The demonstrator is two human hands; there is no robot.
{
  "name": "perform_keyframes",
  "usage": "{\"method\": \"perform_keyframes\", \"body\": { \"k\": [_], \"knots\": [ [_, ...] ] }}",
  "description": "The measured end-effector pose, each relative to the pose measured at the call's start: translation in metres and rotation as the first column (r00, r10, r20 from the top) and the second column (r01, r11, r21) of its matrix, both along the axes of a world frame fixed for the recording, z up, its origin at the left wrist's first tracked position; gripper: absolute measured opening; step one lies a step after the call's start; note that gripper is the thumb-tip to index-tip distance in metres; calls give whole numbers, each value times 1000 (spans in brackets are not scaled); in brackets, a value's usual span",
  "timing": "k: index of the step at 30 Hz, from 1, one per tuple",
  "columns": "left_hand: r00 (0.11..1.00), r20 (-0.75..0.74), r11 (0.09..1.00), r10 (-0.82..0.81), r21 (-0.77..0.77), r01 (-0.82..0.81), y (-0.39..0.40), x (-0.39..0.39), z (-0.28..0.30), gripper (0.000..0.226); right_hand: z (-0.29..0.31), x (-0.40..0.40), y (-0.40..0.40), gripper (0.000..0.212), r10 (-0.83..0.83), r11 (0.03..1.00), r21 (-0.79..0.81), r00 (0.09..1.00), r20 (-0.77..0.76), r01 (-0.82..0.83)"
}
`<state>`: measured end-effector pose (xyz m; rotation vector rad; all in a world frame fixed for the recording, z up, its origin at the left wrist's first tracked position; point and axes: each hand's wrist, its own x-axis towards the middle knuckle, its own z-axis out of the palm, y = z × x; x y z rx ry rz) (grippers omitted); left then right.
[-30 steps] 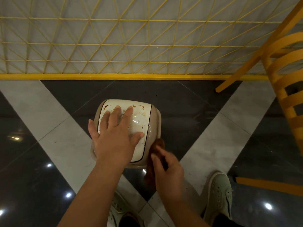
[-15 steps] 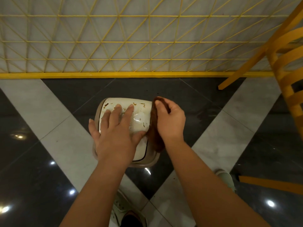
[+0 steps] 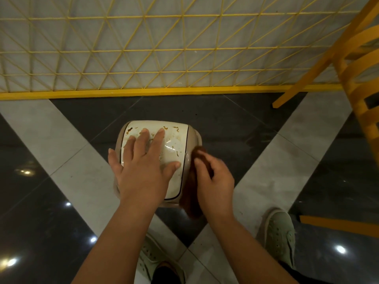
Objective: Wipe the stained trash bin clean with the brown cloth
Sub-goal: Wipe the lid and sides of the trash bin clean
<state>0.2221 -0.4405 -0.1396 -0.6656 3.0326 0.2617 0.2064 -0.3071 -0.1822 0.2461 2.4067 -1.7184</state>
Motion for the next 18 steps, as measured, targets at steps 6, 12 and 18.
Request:
{"method": "perform_keyframes", "body": {
  "k": [6,12,18],
  "knots": [
    [1000,6,1000,-1,13,1,0,-1,1,77,-4,-44,-8,23,-15,997,-67,993,114,23],
    [999,35,996,-23,85,20,-9,-2,5,77,-22,26,1,13,-9,996,-87,958,285,35],
    [994,62,977,-89,200,75,-24,4,4,79,-1,22,-11,23,-27,991,-131,999,29,31]
  ]
}}
